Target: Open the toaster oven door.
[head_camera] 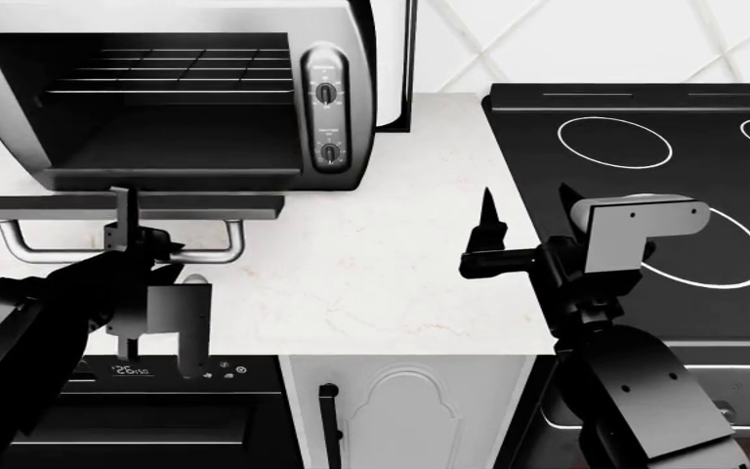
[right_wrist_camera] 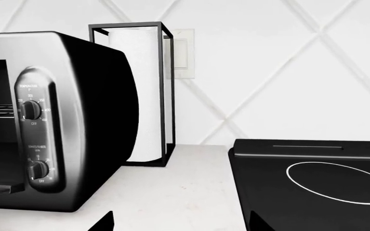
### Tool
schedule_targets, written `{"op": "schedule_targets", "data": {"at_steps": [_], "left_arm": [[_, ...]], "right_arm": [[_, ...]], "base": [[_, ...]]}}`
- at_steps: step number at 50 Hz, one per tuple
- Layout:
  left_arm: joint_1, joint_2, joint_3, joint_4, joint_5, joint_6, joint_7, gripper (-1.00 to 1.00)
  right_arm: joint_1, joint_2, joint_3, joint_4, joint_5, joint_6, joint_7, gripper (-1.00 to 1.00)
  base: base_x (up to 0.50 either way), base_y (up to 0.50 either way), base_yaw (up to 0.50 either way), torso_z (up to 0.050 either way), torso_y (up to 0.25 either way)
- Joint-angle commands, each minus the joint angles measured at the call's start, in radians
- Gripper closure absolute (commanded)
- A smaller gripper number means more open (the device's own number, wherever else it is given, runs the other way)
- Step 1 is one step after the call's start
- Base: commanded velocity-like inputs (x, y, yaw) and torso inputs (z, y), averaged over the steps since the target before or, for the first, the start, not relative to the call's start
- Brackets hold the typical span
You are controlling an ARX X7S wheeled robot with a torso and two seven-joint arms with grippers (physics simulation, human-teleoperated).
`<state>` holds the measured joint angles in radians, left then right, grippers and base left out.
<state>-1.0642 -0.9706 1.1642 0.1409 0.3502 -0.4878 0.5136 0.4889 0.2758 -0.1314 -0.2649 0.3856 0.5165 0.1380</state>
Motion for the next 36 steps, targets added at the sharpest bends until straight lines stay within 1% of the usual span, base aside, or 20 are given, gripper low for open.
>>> {"op": "schedule_targets", "data": {"at_steps": [1, 10, 30, 36], "left_arm": [[0.043, 0.045, 0.03, -0.081, -0.037, 0.027, -0.034, 1.0], [0.08, 0.066, 0.048, -0.123, -0.041, 0.051, -0.059, 1.0], [0.133, 0.169, 0.081, -0.348, -0.061, 0.169, -0.138, 1.0], [0.148, 0.181, 0.088, -0.382, -0.065, 0.191, -0.152, 1.0]], "right_arm": [[-0.007, 0.007, 0.003, 0.007, 0.001, -0.007, 0.005, -1.0], [-0.014, 0.011, 0.002, 0.004, 0.004, -0.009, 0.011, -1.0], [-0.029, 0.025, 0.003, 0.005, 0.002, -0.009, 0.027, -1.0], [-0.033, 0.026, 0.0, 0.01, 0.001, -0.012, 0.03, -1.0]], "base": [[0.0, 0.0, 0.0, 0.0, 0.0], [0.0, 0.0, 0.0, 0.0, 0.0], [0.02, 0.0, -0.01, 0.0, 0.0], [0.03, -0.01, -0.03, 0.0, 0.0]]}}
